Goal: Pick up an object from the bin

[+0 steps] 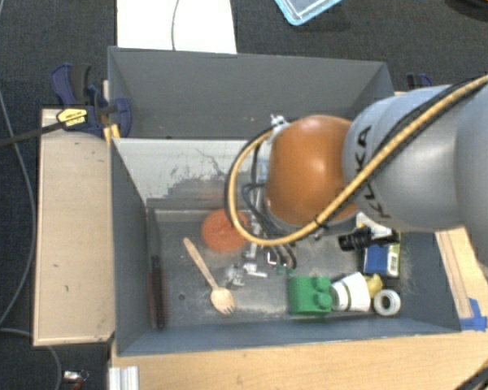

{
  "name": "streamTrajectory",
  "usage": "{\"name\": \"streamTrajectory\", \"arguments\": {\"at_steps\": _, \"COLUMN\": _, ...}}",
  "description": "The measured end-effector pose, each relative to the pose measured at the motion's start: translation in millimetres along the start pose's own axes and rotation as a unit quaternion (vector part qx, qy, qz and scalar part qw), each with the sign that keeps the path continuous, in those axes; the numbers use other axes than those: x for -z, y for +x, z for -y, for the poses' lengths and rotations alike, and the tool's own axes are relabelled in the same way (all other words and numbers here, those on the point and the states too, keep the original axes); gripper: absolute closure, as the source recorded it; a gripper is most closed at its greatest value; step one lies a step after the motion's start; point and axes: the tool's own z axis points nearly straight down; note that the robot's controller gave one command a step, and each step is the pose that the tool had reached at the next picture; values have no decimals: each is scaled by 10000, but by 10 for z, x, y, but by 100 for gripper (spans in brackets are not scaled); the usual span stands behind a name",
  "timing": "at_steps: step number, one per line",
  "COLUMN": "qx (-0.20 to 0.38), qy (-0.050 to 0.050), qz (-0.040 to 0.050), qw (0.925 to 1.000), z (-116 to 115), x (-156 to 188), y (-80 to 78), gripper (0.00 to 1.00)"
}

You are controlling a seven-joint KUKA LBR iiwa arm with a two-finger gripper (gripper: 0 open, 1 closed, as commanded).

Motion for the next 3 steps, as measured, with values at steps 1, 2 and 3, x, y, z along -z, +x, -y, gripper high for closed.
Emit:
{"name": "streamTrajectory", "arguments": {"at_steps": 1, "qx": 10, "qy": 13, "qz": -8, "qw": 10000, "z": -580, "x": 514, "y": 195, "gripper": 0}}
{"name": "streamTrajectory", "arguments": {"at_steps": 2, "qx": 195, "qy": 20, "qz": -22, "qw": 9998, "z": -265, "x": 356, "y": -139, "gripper": 0}}
{"name": "streamTrajectory", "arguments": {"at_steps": 3, "qx": 869, "qy": -19, "qz": 40, "qw": 9962, "z": -378, "x": -139, "y": -224, "gripper": 0}}
